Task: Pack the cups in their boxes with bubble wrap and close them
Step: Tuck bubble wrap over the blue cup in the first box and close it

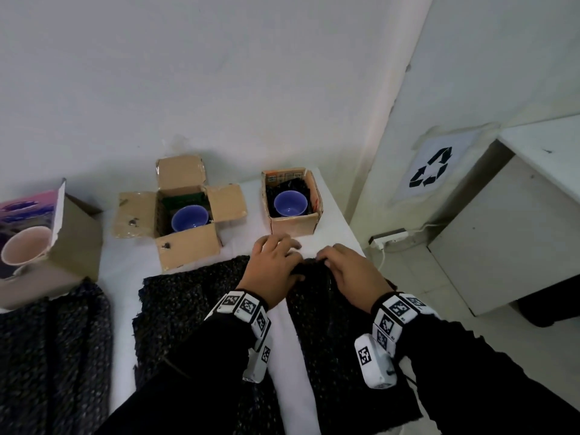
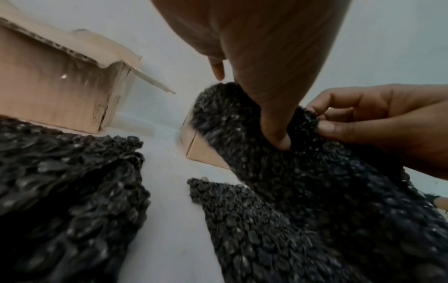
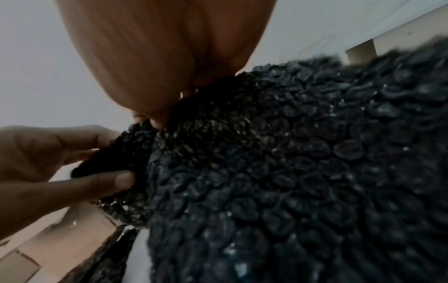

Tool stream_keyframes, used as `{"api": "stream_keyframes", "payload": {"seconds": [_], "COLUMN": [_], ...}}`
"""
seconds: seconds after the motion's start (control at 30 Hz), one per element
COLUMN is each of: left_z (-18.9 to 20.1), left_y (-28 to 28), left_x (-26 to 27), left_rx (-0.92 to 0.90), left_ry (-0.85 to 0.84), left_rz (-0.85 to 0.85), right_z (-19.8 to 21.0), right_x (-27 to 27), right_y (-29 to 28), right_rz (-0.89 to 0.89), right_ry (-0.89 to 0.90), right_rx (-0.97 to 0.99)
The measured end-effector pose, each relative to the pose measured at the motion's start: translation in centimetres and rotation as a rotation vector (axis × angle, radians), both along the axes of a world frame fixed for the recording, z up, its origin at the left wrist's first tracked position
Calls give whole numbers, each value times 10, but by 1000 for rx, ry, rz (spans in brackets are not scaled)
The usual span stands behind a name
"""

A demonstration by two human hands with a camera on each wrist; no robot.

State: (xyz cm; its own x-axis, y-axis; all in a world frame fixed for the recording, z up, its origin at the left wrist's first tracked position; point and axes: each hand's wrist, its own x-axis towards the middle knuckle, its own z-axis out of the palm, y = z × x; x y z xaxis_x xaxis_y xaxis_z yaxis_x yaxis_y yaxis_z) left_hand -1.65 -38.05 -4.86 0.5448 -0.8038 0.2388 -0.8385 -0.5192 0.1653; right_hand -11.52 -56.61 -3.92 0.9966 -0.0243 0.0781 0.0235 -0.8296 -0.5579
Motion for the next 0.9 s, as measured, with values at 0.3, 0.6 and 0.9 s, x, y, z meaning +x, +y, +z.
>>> {"api": "stream_keyframes", "payload": {"seconds": [0.3,0.6,0.9], "left_z": [28,52,57], "left_y": [0,0,1], "left_x": [3,21,45], "left_rx": [-96,152,275], "left_ry": [100,-40,54], "left_rz": [-43,-94,50], "right_z": [25,39,65], "right_x": [9,31,55], "right_y": [-9,-17,-36], "right_rz": [-76,-69,80], "right_ry": [281,321,343], "right_rx": [28,183,297]}}
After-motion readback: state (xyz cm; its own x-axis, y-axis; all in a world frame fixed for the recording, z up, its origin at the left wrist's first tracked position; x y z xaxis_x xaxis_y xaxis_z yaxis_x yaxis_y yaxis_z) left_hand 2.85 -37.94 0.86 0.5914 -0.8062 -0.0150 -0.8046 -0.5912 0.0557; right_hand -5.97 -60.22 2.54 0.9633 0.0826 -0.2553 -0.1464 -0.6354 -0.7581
